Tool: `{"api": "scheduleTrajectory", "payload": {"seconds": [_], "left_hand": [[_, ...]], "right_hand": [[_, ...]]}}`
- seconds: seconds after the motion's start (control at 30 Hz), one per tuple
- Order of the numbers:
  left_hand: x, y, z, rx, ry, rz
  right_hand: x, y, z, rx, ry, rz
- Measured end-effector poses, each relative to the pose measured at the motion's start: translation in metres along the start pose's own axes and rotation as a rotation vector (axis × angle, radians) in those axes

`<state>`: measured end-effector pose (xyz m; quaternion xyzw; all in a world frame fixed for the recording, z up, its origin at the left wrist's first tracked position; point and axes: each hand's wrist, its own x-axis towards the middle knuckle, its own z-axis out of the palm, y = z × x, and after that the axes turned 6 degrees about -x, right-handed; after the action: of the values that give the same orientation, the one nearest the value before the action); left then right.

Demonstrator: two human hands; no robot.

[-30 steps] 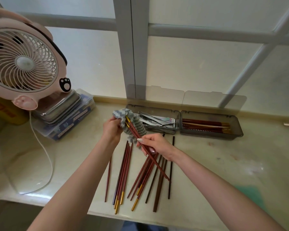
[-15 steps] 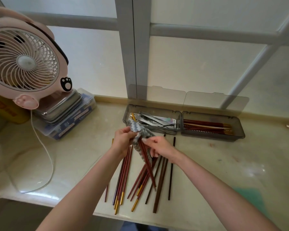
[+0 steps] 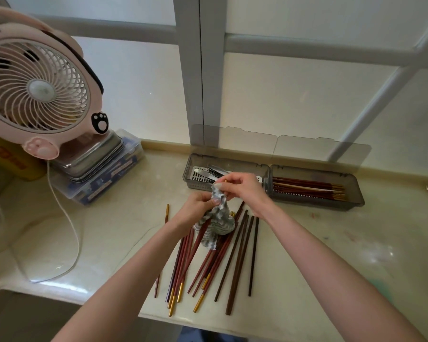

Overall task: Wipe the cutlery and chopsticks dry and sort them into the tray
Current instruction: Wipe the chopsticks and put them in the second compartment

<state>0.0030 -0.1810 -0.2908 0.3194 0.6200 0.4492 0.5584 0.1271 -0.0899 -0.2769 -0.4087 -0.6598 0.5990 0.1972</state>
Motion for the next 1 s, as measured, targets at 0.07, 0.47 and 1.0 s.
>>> {"api": "scheduleTrajectory", "payload": {"seconds": [0.07,0.47,1.0], "left_hand": [[-0.001,0.000,0.002,0.049,-0.043,-0.034],[-0.002,-0.019,-0.020,0.305,-0.210,-0.201],[0.000,-0.025,-0.028,0.438,-0.215,-0.217]], "right_hand": [[0.000,0.000,0.000,-0.047,-0.006,0.015],[0.011,0.014,-0.066,-0.011,0.351,0.143],[0.003,0.040,-0.108,-0.041,0.298,0.137]]}}
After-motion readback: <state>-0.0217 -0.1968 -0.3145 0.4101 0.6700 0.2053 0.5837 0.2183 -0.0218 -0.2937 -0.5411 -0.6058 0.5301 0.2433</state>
